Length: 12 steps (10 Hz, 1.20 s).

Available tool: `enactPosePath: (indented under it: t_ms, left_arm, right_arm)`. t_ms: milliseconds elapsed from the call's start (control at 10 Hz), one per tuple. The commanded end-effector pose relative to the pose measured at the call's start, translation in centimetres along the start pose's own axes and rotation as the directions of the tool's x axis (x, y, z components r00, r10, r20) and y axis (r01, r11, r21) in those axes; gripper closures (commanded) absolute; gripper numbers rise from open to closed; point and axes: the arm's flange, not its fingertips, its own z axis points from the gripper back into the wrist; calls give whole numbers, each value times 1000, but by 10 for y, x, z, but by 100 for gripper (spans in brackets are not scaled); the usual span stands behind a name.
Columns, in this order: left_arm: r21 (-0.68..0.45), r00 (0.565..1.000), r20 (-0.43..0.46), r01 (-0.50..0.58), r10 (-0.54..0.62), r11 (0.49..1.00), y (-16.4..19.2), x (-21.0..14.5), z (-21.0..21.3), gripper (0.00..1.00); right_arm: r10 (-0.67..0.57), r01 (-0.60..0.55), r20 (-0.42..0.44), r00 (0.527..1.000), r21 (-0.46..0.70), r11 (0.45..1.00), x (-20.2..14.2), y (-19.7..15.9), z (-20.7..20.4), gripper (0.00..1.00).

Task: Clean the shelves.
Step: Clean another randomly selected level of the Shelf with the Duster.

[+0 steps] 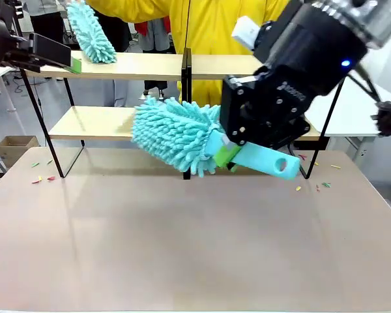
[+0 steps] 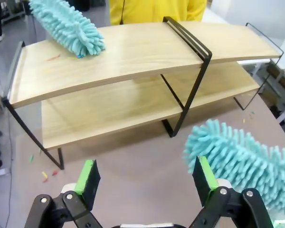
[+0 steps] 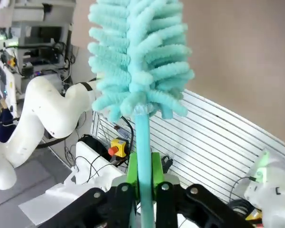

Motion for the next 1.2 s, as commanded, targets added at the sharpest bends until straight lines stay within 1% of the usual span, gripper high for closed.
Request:
enactPosePath:
  t_ms: [0, 100, 200, 300, 400, 500, 600, 700, 800, 900, 1000, 1100]
  left_arm:
    - [-2, 1000, 1, 0, 0, 1000, 0, 0, 0, 0]
    - [-2, 1000, 1, 0, 0, 1000, 0, 0, 0, 0]
    - [-2, 1000, 1, 0, 0, 1000, 0, 0, 0, 0]
    - [-2, 1000, 1, 0, 0, 1000, 0, 0, 0, 0]
    - [-2, 1000, 1, 0, 0, 1000, 0, 0, 0, 0]
    - [-2, 1000, 1, 0, 0, 1000, 0, 0, 0, 0]
    - [-2, 1000, 1, 0, 0, 1000, 0, 0, 0, 0]
    - [-2, 1000, 1, 0, 0, 1000, 0, 0, 0, 0]
    - [-2, 1000, 1, 0, 0, 1000, 0, 0, 0, 0]
    - [-2, 1000, 1, 0, 0, 1000, 0, 0, 0, 0]
    - [-2, 1000, 1, 0, 0, 1000, 0, 0, 0, 0]
    - [-2, 1000, 1, 0, 0, 1000, 0, 0, 0, 0]
  right_arm:
    - [15, -14, -65, 998, 19, 1000, 33, 19, -7, 88]
    - [0, 0, 0, 1000, 0, 1000, 0, 0, 0, 88]
    - [32, -33, 17, 999, 73, 997, 20, -14, 13, 88]
    - [60, -64, 42, 997, 125, 990, 23, -45, 45, 88]
    - [69, -82, 78, 995, 180, 980, 11, -83, 86, 88]
    - [75, -103, 112, 991, 260, 960, -8, -125, 133, 88]
    - [145, -179, 127, 981, 318, 931, -33, -170, 185, 88]
    - [208, -260, 170, 963, 405, 876, -58, -202, 225, 88]
    - [261, -353, 250, 932, 475, 806, -81, -225, 259, 88]
    - [321, -415, 268, 909, 489, 767, -101, -246, 278, 88]
    - [318, -414, 272, 908, 483, 771, -116, -267, 284, 88]
    - [289, -409, 305, 907, 483, 774, -125, -286, 278, 88]
